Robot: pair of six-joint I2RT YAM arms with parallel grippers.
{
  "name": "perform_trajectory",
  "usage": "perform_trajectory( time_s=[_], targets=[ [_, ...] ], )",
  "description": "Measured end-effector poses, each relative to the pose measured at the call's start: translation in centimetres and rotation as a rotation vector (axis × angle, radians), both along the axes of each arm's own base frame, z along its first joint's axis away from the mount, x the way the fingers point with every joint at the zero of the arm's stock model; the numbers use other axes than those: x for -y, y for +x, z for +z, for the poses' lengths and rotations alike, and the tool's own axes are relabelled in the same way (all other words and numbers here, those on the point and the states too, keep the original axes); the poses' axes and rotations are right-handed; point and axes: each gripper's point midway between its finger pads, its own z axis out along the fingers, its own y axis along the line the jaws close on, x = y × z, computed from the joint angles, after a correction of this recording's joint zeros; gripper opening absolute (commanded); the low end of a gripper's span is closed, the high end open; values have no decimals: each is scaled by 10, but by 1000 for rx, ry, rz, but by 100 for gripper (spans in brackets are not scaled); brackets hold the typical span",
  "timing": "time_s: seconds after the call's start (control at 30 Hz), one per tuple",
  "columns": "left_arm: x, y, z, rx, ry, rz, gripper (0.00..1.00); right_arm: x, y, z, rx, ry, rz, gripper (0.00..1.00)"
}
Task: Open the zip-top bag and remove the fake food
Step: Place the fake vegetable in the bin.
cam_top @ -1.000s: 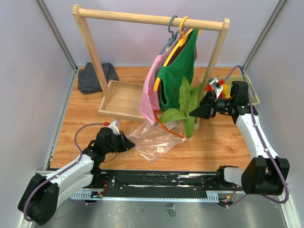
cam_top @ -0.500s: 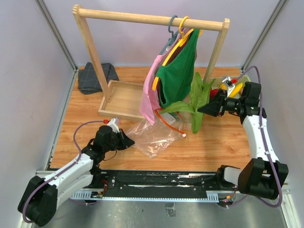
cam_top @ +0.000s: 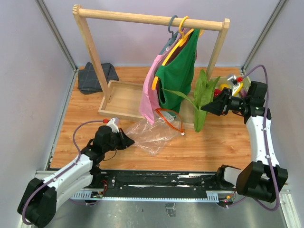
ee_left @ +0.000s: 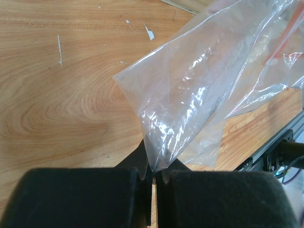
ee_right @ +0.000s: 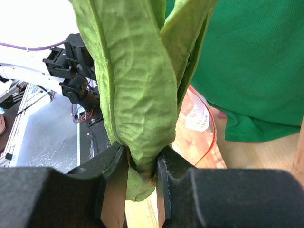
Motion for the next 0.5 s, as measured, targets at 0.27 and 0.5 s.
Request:
perform_trajectory(
  time_s=[0.27, 0.5],
  targets=[
    [-3, 1, 2, 13, 5, 16, 0, 5, -3, 11, 28, -54, -47, 4],
    [-4, 5, 6, 27, 8, 27, 0, 10, -15, 14, 79, -163, -71, 4]
  ],
)
